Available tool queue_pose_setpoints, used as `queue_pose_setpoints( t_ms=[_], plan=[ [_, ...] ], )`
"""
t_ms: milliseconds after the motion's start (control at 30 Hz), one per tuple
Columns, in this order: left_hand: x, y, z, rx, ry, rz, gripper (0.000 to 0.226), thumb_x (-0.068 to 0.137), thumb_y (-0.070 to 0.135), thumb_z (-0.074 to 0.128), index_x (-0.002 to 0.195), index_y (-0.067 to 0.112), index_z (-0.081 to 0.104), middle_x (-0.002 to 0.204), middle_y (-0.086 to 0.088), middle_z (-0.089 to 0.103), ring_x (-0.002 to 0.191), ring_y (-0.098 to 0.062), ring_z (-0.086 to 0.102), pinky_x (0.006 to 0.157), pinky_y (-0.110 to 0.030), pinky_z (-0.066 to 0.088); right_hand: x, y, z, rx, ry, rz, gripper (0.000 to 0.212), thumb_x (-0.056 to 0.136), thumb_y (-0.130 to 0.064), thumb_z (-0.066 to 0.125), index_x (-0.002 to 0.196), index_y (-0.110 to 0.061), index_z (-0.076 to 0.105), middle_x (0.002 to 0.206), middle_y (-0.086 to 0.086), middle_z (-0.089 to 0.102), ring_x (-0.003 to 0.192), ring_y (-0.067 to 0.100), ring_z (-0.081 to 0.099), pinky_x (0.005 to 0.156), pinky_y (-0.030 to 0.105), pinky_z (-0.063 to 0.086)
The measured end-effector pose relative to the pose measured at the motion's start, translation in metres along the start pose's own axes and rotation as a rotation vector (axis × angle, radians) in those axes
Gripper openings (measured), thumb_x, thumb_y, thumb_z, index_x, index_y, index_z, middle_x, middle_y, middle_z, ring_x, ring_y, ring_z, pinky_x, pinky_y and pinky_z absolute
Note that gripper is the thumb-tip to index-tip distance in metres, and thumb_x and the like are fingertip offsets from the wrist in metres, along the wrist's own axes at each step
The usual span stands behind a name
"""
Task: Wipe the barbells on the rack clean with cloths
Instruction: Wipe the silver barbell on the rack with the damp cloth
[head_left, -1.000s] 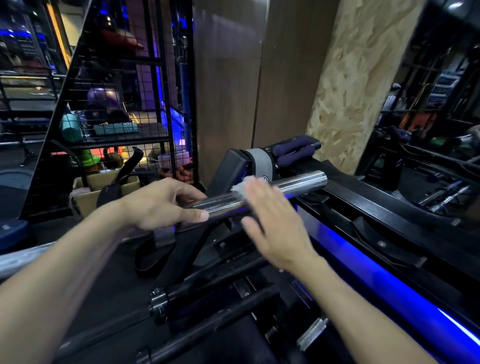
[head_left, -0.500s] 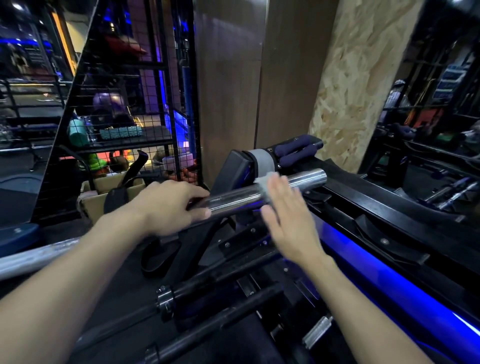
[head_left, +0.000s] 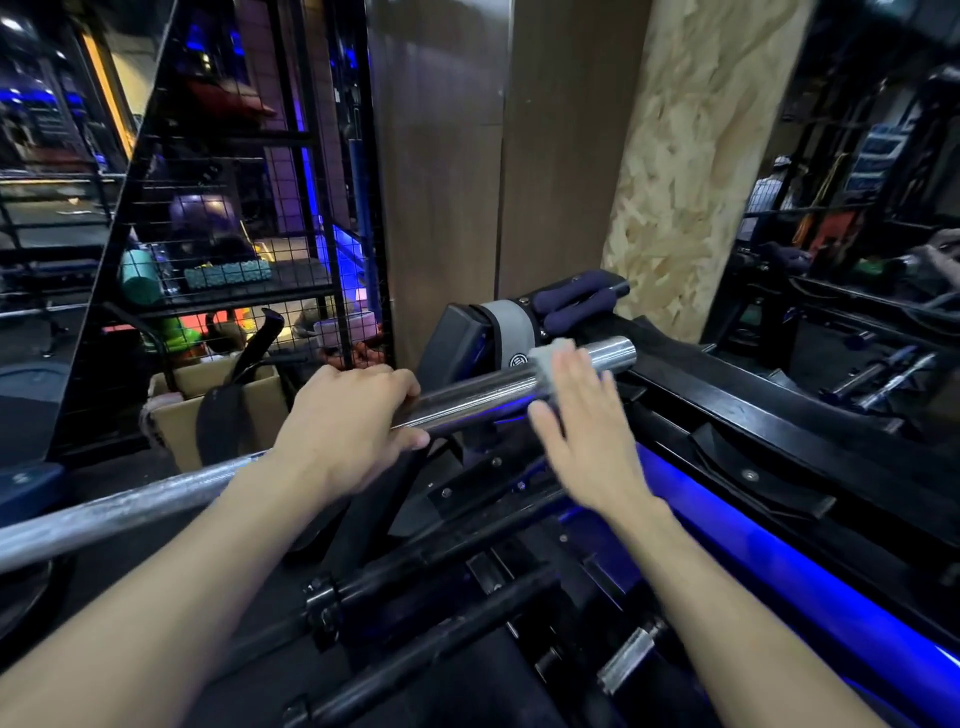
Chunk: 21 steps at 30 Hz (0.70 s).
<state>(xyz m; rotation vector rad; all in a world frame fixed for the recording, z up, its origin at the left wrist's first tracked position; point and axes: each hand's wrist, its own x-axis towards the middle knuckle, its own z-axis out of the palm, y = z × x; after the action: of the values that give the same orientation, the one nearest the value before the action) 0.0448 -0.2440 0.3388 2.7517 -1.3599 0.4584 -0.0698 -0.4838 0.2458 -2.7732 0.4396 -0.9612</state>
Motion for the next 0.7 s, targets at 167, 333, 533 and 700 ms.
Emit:
queue_pose_setpoints(
  t_ms=[167,333,533,700],
  plan=[
    [0.011,-0.016,-0.003,-0.164,-0.146,0.007,0.040,0.095,0.057,0.059,0.127,0.034,0.061,0.121,0.005,0.069,0.113,-0.024,0.063,0.094,-0.037,0.048,0.000,-0.028,-0.002,0.050,-0.012,-0.004,0.077,0.102,-0.059,0.023,0.163,-0.013,0.014,0.171,0.004,0.004,0.157,0.017,-0.004,0.128,0.046,0.006],
    [0.013,-0.028,-0.002,-0.289,-0.192,0.008,0.036,0.095,0.057,0.060,0.123,0.035,0.065,0.115,0.007,0.070,0.109,-0.024,0.065,0.095,-0.041,0.050,-0.015,-0.072,-0.002,0.007,-0.104,-0.357,0.073,0.105,-0.054,0.032,0.163,-0.014,0.013,0.171,0.000,0.006,0.157,0.012,-0.003,0.128,0.040,0.004],
    [0.015,-0.028,-0.003,-0.320,-0.214,0.015,0.043,0.099,0.054,0.056,0.132,0.028,0.062,0.131,0.004,0.066,0.122,-0.023,0.060,0.102,-0.040,0.046,0.022,-0.010,-0.010,-0.003,-0.031,0.062,0.077,0.102,-0.061,0.017,0.162,-0.013,0.020,0.170,0.005,0.017,0.157,0.018,0.006,0.127,0.049,0.012],
    [0.016,-0.025,-0.004,-0.297,-0.216,0.042,0.038,0.101,0.051,0.054,0.129,0.028,0.063,0.126,0.005,0.068,0.120,-0.022,0.060,0.089,-0.034,0.044,-0.009,-0.072,-0.005,0.007,-0.070,-0.260,0.073,0.104,-0.058,0.026,0.162,-0.014,0.019,0.170,0.007,0.014,0.158,0.017,0.002,0.128,0.041,0.006]
  ],
)
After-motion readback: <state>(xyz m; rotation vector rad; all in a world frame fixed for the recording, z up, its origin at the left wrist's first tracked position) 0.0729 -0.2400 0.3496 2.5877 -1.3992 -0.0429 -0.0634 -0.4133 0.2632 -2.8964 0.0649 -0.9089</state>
